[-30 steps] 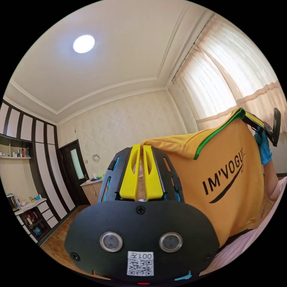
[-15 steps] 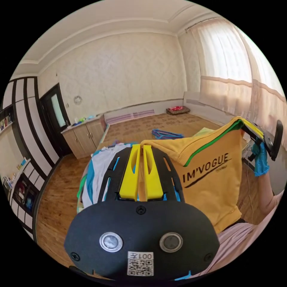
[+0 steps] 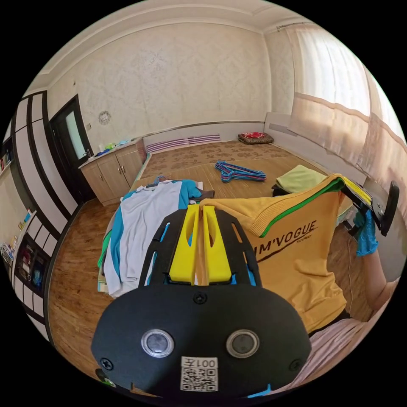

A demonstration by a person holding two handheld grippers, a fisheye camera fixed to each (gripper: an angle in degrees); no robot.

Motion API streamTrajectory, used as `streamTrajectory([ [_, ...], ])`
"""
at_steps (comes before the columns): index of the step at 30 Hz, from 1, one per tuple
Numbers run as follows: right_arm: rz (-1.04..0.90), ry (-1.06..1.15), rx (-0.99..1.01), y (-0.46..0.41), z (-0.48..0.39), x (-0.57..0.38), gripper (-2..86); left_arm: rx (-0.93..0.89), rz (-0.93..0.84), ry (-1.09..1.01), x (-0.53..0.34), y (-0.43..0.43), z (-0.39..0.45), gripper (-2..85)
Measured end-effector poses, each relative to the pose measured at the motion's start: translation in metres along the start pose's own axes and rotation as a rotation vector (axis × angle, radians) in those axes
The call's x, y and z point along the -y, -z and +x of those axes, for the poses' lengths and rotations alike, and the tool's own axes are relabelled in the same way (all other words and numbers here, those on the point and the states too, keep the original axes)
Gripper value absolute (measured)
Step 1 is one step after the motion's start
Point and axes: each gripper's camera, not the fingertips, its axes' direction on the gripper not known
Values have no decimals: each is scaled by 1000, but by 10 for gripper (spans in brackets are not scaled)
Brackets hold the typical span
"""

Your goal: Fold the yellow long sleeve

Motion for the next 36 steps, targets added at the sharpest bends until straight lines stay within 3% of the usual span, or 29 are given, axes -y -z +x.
streamTrajectory([
  [8, -108, -11, -27, -134, 18, 32, 15, 43, -69, 10, 95, -95, -31, -12],
  [13, -355, -103, -45, -257, 33, 7, 12, 85, -275, -95, 128, -197, -27, -8],
  [16, -481, -163, -13, -307, 42, -13, 10, 184, -365, -128, 129, -242, -25, -11],
  [19, -563, -168, -46, -336, 48, -26, 8, 174, -421, -128, 131, -271, -32, -11],
  [27, -615, -36, 60, -348, 45, -41, 5, 21, -470, -149, 129, -305, -53, -10],
  [36, -620, 148, 142, -301, 29, -59, 6, -149, -457, -243, 118, -296, -63, -9],
])
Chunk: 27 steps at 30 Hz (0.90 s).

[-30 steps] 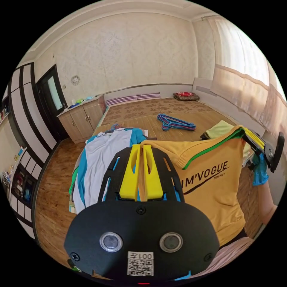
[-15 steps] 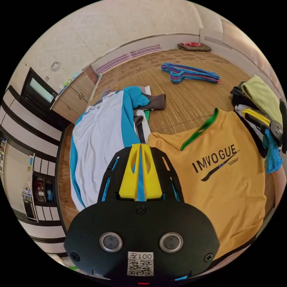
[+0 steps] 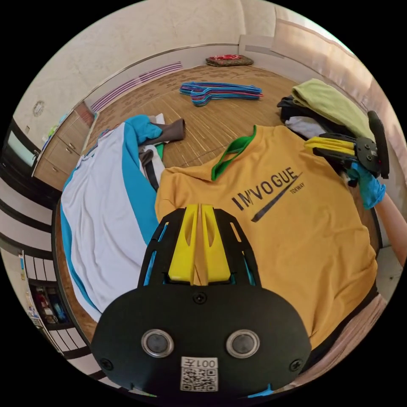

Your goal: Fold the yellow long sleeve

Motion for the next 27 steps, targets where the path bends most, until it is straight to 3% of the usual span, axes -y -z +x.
streamTrajectory([
  [14, 66, 84, 186, 134, -11, -162, 41, -162, 56, -100, -139, 54, 12, -8],
  [20, 14, 133, 368, 191, -28, -231, 77, -193, 64, -160, -182, 80, 25, -5],
  [23, -98, 95, 347, 201, -33, -266, 85, -153, 41, -180, -195, 89, 31, -6],
  [27, -82, -32, 423, 220, -30, -311, 91, -148, 28, -237, -208, 98, 40, -6],
])
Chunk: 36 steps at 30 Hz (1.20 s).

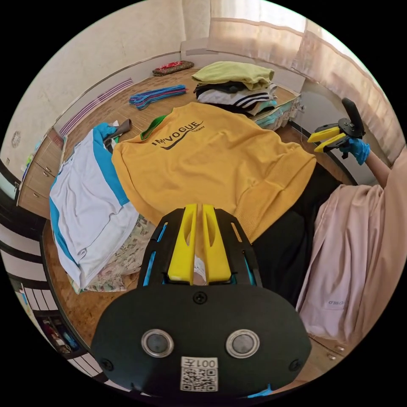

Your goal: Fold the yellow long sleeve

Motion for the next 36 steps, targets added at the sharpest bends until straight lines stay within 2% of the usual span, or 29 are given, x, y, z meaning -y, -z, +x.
streamTrajectory([
  [5, 113, -129, 83, 7, 0, -35, 89, -42, 21, -12, -6, 6, 6, -6],
  [16, 105, -240, -73, 0, -33, -76, 54, -156, -30, -109, -35, 5, 27, 23],
  [20, 110, -334, -5, -3, -35, -84, 27, -183, -42, -98, -47, 3, 26, 45],
  [22, 138, -362, -42, 5, -41, -90, 17, -184, -55, -103, -53, 0, 28, 57],
  [29, 287, -253, -250, 64, -87, -85, 9, -197, -36, -60, -62, -8, 36, 74],
  [36, 397, -168, -344, 113, -132, -70, 9, -196, 102, -68, -56, -1, 65, 82],
])
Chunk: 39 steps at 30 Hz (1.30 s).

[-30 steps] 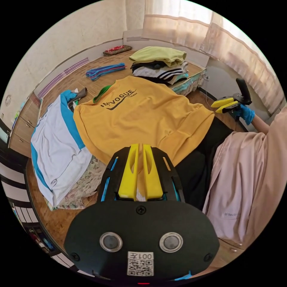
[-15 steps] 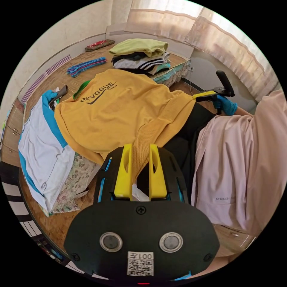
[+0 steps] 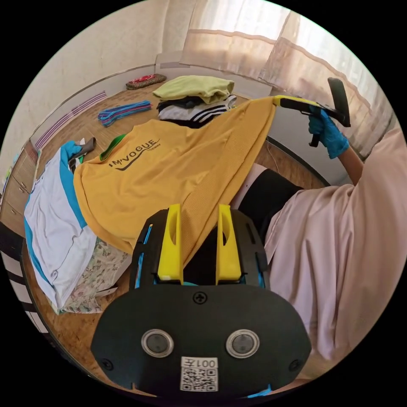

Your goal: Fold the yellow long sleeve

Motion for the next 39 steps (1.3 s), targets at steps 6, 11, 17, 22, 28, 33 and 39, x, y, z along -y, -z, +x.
streamTrajectory([
  [6, 46, 27, -55, 25, -18, -5, 8, 24, -23, 82, -5, -13, 1, 78],
  [11, 94, -17, -86, 41, -19, -14, 8, 119, -100, 61, -15, -21, 12, 75],
  [17, 138, -58, -106, 52, -17, -24, 8, 234, -180, 89, -31, -27, 11, 65],
  [22, 148, -43, -124, 55, -24, -29, 8, 195, -179, 90, -43, -25, 7, 64],
  [28, 106, -22, -149, 46, -29, -33, 8, 22, -114, 34, -55, -11, 6, 59],
  [33, 98, -34, -143, 40, -29, -34, 8, 65, -165, 12, -60, -20, 6, 46],
  [39, 71, -21, -164, 30, -25, -32, 7, 20, -133, 4, -64, -15, 2, -1],
])
